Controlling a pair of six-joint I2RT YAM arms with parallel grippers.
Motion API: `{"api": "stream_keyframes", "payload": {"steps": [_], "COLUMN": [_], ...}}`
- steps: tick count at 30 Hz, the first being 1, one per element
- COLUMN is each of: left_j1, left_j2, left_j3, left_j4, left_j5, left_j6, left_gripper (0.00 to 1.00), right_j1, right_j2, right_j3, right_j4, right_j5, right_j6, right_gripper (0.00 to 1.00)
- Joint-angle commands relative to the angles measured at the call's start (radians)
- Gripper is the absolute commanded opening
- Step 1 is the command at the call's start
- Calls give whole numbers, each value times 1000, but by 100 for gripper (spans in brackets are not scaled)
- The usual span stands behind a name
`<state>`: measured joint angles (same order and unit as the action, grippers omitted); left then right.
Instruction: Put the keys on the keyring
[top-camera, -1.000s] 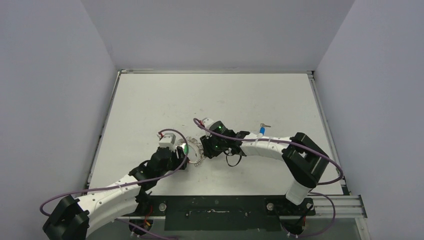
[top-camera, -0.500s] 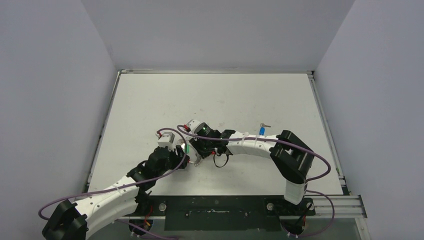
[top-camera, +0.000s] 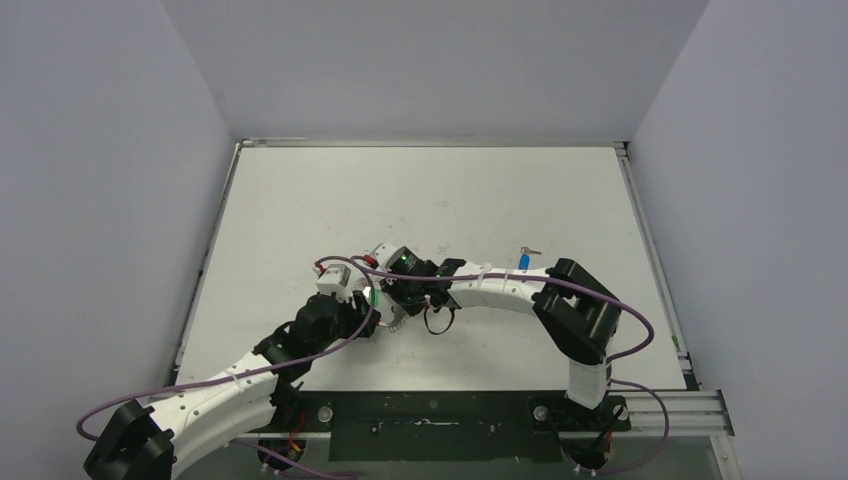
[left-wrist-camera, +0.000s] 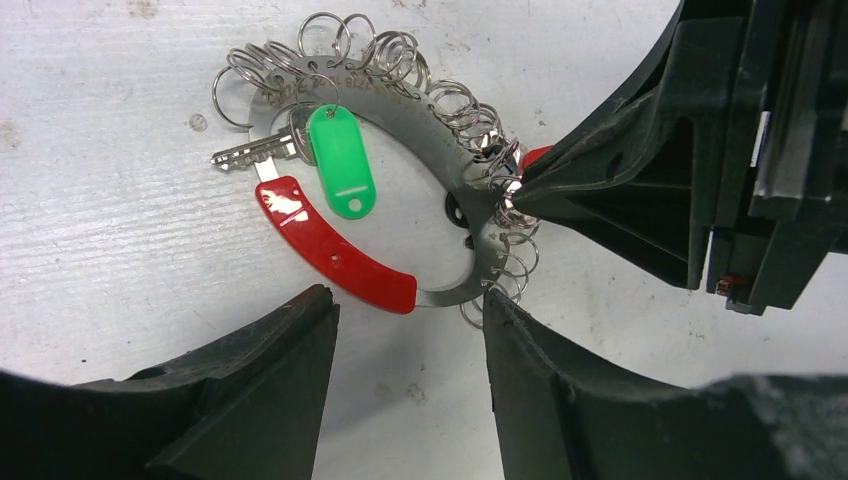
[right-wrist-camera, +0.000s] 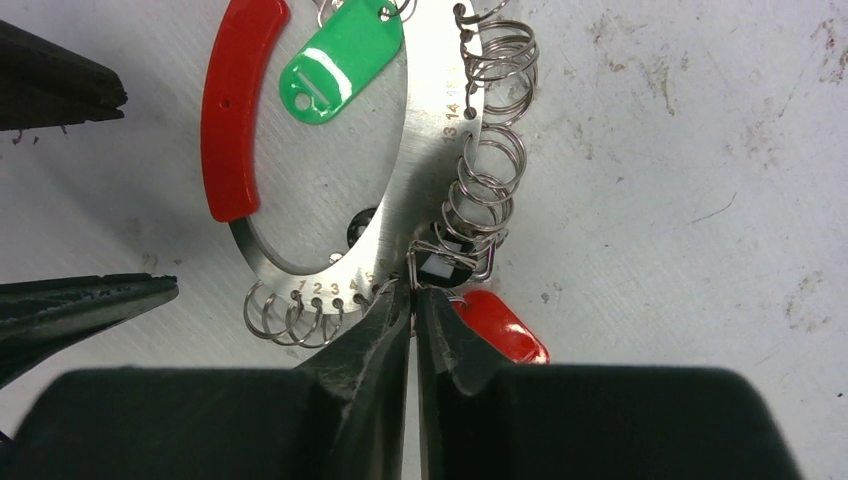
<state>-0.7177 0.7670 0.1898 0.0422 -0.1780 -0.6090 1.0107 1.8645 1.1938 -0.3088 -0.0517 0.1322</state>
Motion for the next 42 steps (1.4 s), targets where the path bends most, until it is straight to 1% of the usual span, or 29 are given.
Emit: {"api": "stream_keyframes", "payload": {"steps": [1,2,7,14,21,29,34,42], "left_j1": [6,6,7,6,4,4,1,-14], "left_j2": [-9,-10,-20,-41,-70,-100,-107,-97], "left_j3": [4,2,-3,-19,-50,-88,-100,-126], "left_j4": [45,45,47,96,189,297,375,498], "left_j5": [12,13,22,60,139,264,348,441], "left_j6": [24,26,39,83,168,236,303,449], "left_gripper": [53,53,53,53,53,53,52,53], "right_j1": [8,8,-1,-43,-76,-79,-87,-104], "right_j2": [-6,-10,-55,-180,-304,-377,-414,-453], "right_j3": [36,33,-9,-114,-203,-270,-292,-328], "right_j4": [20,21,44,109,156,154,156,152], "right_j5": [4,3,-25,-169,-272,-311,-339,-507], "right_j6": [-16,-17,-15,4,12,-8,-56,-173], "right_gripper": [2,0,0,0,0,0,0,0]}}
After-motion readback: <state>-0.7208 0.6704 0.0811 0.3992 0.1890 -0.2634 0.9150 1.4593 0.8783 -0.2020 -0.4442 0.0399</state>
